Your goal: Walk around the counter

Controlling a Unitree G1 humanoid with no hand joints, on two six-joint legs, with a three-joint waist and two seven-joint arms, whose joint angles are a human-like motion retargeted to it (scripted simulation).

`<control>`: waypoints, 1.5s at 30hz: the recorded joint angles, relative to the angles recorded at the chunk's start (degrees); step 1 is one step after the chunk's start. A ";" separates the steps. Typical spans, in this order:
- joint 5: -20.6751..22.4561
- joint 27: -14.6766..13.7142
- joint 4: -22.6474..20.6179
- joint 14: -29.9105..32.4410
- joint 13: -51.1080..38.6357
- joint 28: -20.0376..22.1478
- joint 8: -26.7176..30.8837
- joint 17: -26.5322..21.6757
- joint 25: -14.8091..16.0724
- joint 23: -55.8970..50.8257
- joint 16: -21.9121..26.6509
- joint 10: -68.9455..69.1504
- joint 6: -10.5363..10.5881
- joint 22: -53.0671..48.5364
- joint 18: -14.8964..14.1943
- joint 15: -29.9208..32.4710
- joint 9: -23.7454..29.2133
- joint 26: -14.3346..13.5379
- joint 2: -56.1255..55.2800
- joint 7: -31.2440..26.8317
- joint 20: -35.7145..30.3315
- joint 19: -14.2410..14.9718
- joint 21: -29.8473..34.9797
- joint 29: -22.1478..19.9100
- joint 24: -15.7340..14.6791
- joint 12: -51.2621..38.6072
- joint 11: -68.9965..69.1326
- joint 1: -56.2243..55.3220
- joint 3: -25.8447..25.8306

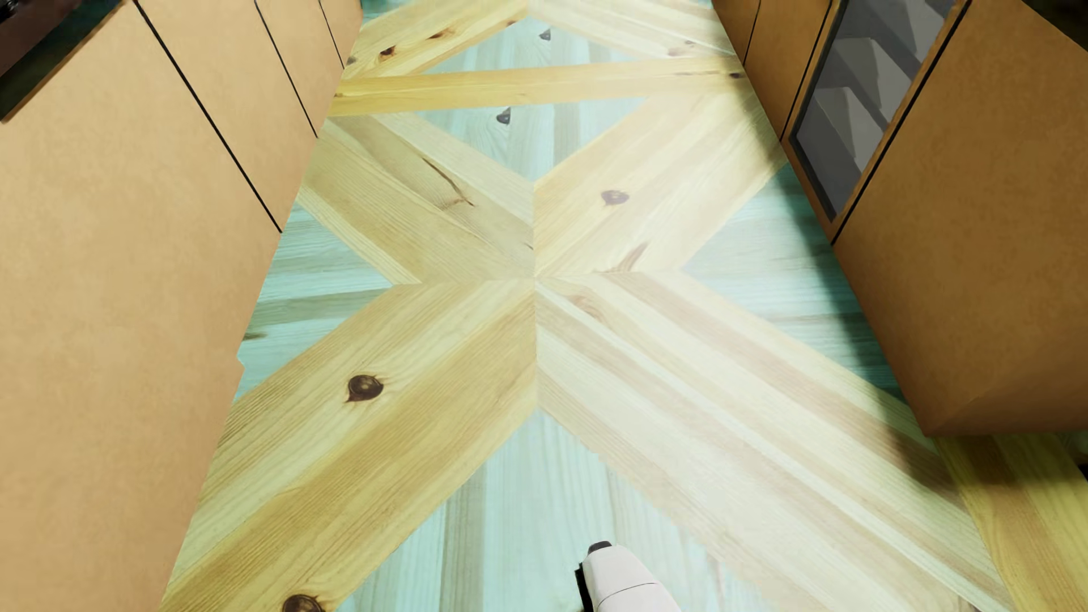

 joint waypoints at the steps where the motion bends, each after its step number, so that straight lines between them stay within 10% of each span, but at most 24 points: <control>1: 1.06 0.00 0.12 8.47 -0.47 0.00 0.00 0.26 0.00 -0.05 -0.14 9.99 -0.62 2.35 0.00 -2.22 -0.03 0.00 2.76 0.00 -0.66 0.00 -0.01 0.00 0.00 1.04 0.67 -4.37 1.44; 5: 3.90 0.00 -0.91 10.70 -2.91 0.00 0.00 0.62 0.00 -7.06 0.26 39.12 -3.52 4.13 0.00 -7.23 1.78 0.00 20.28 0.00 0.48 0.00 -0.81 0.00 0.00 5.67 -6.40 -28.50 11.53; 9: 2.99 0.00 -1.90 17.96 -4.88 0.00 0.00 -0.85 0.00 -15.66 1.24 4.79 -6.07 3.99 0.00 -8.02 2.11 0.00 40.58 0.00 0.26 0.00 -3.12 0.00 0.00 8.59 -20.35 -43.74 22.84; 12: 1.98 0.00 -0.17 -4.16 -7.95 0.00 0.00 -2.22 0.00 -18.82 1.59 -8.67 -6.66 3.26 0.00 -11.46 1.14 0.00 49.93 0.00 0.70 0.00 -3.82 0.00 0.00 9.58 -22.36 -49.00 27.36; 14: 0.36 0.00 -0.59 10.59 -8.04 0.00 0.00 -1.72 0.00 -17.48 1.37 -5.19 -7.31 4.04 0.00 -7.67 1.08 0.00 52.86 0.00 0.70 0.00 -5.45 0.00 0.00 10.01 -18.51 -52.23 30.25; 17: -3.35 0.00 -6.19 20.52 -5.40 0.00 0.00 -0.21 0.00 -12.19 0.64 4.85 -9.64 7.04 0.00 14.35 -0.69 0.00 44.81 0.00 -0.70 0.00 -5.11 0.00 0.00 9.06 4.90 -50.01 26.37; 21: -3.11 0.00 -9.12 5.00 -1.77 0.00 0.00 -0.22 0.00 -10.15 0.47 -2.67 -6.93 5.88 0.00 -1.67 -0.31 0.00 22.39 0.00 3.19 0.00 -3.38 0.00 0.00 5.29 24.75 -28.62 15.20; 26: -4.10 0.00 -4.86 -15.92 1.30 0.00 0.00 -0.81 0.00 -9.27 4.32 -13.14 -4.05 -6.26 0.00 3.06 -0.56 0.00 8.63 0.00 7.00 0.00 -4.79 0.00 0.00 -0.01 -16.33 -4.27 3.59; 28: -5.80 0.00 -3.19 -16.78 1.85 0.00 0.00 -0.79 0.00 -7.93 4.65 -12.65 -4.04 -7.49 0.00 13.50 -1.73 0.00 5.82 0.00 8.28 0.00 -4.32 0.00 0.00 -2.12 -32.47 0.79 1.44; 30: -5.30 0.00 0.99 -8.63 2.44 0.00 0.00 -0.27 0.00 -5.71 3.67 -7.61 -3.12 -7.80 0.00 2.41 -2.13 0.00 3.02 0.00 11.15 0.00 -3.84 0.00 0.00 -0.85 -13.06 4.32 -0.74; 33: 1.74 0.00 4.73 17.62 2.11 0.00 0.00 0.43 0.00 -1.72 0.59 21.64 -0.66 -0.19 0.00 0.76 -2.15 0.00 6.91 0.00 11.25 0.00 -4.20 0.00 0.00 2.84 -0.80 -4.98 1.46; 36: 5.54 0.00 0.79 9.84 0.88 0.00 0.00 0.54 0.00 -7.08 -0.83 42.26 -2.70 3.49 0.00 -2.96 -0.07 0.00 23.26 0.00 7.86 0.00 -5.10 0.00 0.00 4.83 -8.04 -23.55 9.94; 40: 3.64 0.00 -2.40 17.03 -1.56 0.00 0.00 -0.85 0.00 -17.44 -0.80 6.12 -6.04 5.90 0.00 -5.43 0.12 0.00 44.02 0.00 4.53 0.00 -7.48 0.00 0.00 10.07 -20.30 -39.71 21.46; 43: 2.71 0.00 1.17 -11.67 -5.73 0.00 0.00 -2.10 0.00 -20.33 -0.40 -10.18 -5.33 5.75 0.00 -9.06 -1.16 0.00 51.48 0.00 3.06 0.00 -10.26 0.00 0.00 11.77 -20.23 -46.41 26.16; 45: -0.51 0.00 1.00 0.52 -6.06 0.00 0.00 -1.54 0.00 -18.74 0.09 -7.52 -6.71 6.00 0.00 -2.36 -1.04 0.00 55.49 0.00 2.38 0.00 -12.34 0.00 0.00 12.90 -16.20 -49.28 28.57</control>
